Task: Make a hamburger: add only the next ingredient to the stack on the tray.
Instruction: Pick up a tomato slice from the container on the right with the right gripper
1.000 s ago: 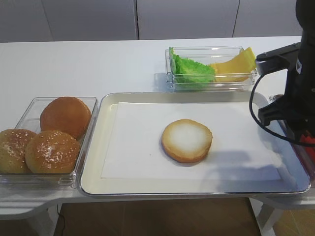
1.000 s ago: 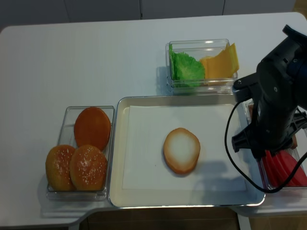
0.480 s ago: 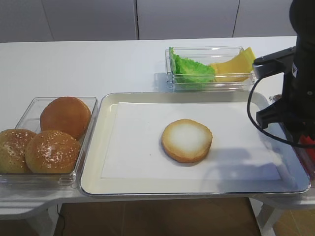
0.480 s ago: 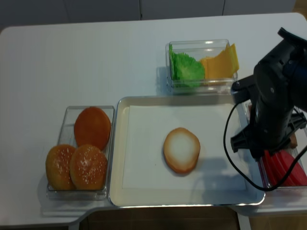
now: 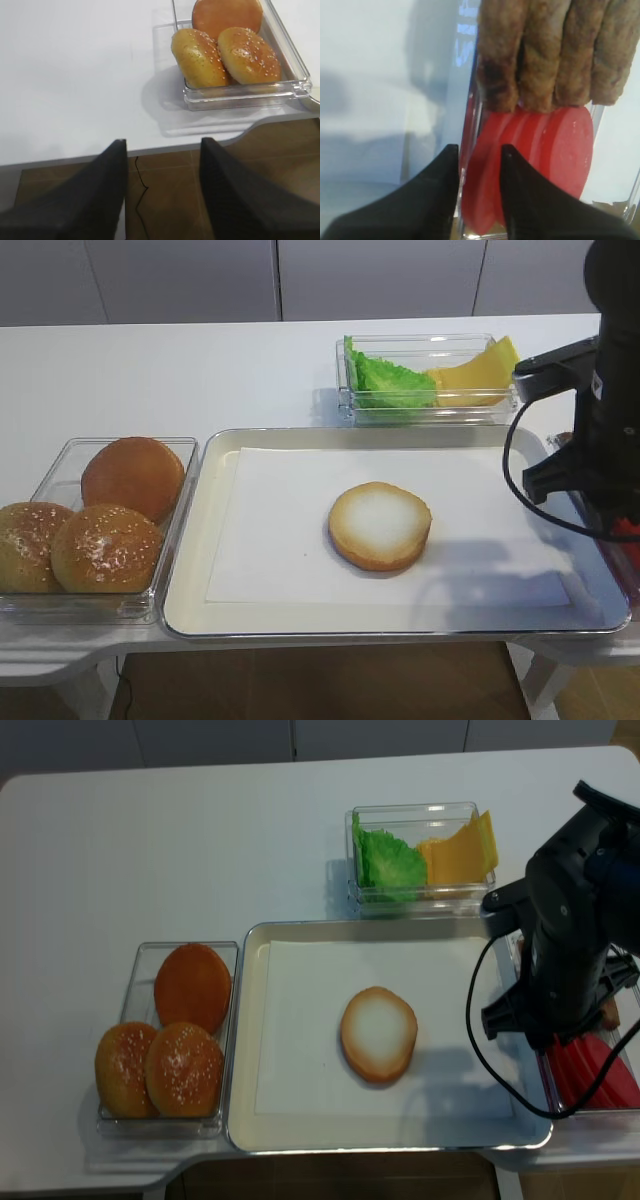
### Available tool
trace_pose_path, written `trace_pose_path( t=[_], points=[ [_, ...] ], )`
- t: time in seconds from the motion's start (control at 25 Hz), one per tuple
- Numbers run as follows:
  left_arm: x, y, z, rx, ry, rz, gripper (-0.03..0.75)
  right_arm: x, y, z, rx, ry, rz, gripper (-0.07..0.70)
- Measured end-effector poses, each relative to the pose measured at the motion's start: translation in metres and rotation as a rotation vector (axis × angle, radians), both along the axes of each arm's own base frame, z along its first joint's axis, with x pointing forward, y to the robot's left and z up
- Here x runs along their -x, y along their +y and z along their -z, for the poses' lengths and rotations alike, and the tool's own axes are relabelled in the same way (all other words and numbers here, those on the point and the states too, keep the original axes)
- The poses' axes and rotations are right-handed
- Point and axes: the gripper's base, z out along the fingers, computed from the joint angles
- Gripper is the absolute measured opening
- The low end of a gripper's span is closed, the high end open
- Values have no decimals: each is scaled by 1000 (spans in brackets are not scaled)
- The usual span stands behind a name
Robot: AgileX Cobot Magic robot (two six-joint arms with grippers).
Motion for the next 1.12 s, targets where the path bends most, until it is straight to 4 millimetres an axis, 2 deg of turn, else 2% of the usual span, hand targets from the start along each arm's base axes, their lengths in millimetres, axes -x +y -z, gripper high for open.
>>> trace_pose_path(
  t=[0.2, 0.48, 0.92, 1.12],
  points=[
    [0, 0, 0, 0, 0, 0, 349, -1, 0, 2, 10, 4, -1, 204],
    [0, 0, 0, 0, 0, 0, 349, -1, 0, 2, 11, 5, 4, 68],
    [0, 0, 0, 0, 0, 0, 349, 0, 0, -1, 6, -2, 6, 62],
    [0, 0, 0, 0, 0, 0, 349, 8, -2, -19, -30, -46, 16, 61]
  ],
)
